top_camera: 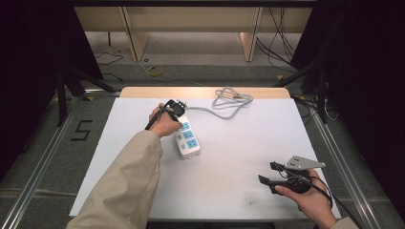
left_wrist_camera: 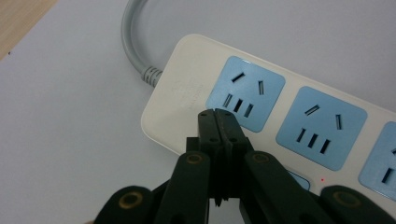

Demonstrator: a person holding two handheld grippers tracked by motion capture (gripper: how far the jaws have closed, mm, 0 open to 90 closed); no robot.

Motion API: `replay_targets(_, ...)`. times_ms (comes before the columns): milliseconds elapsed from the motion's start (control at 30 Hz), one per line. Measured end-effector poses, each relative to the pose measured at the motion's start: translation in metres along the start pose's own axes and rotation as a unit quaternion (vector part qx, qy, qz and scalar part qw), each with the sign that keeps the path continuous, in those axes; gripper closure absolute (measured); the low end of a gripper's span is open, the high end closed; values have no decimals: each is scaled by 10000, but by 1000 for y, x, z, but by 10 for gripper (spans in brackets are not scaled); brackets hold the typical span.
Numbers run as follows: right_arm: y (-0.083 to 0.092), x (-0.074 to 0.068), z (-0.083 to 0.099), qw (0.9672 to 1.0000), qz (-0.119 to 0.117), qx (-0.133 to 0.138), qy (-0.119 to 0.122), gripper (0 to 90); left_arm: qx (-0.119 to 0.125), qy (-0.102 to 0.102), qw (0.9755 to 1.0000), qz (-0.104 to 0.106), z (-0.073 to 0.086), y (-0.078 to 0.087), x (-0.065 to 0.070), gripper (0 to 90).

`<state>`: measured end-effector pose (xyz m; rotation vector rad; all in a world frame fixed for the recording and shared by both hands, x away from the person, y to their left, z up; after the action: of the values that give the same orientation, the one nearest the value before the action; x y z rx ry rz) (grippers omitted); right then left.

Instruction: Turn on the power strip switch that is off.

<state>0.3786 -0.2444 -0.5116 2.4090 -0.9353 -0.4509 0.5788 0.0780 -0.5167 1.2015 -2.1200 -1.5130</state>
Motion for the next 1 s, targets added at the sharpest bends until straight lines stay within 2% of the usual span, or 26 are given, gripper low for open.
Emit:
replay_targets(167,0,0,0,10000,-3,-5,7,295,11,-1,10000,-13,0,-1,0,899)
replay_targets(333,0,0,0,10000,-3,-9,9,295,-47,-99,9999,-62,0,-1,0,899)
replay_targets(533,0,0,0,10000,0,-5,16,294,-38,52,10000,-7,0,-2,0,900)
replay_targets(833,0,-1,0,10000,1,-16,32,293,-167,-42,9998,-78,-1,-2,1,900)
replay_targets(1000,0,-1,0,10000,3,-16,37,293,-138,-59,9998,-162,-2,-3,3,900)
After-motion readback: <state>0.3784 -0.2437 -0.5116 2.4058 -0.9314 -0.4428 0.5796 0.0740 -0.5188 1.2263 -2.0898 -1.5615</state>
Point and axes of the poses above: each handheld gripper's, and its own axes: y roughly backward along the jaws, z roughly out of its underside, x roughly to its right, the point moved 9 cm from there along -y, roughly forward along the jaws, and after that the axes turned 3 degrees about -z, right-handed, at the moved point
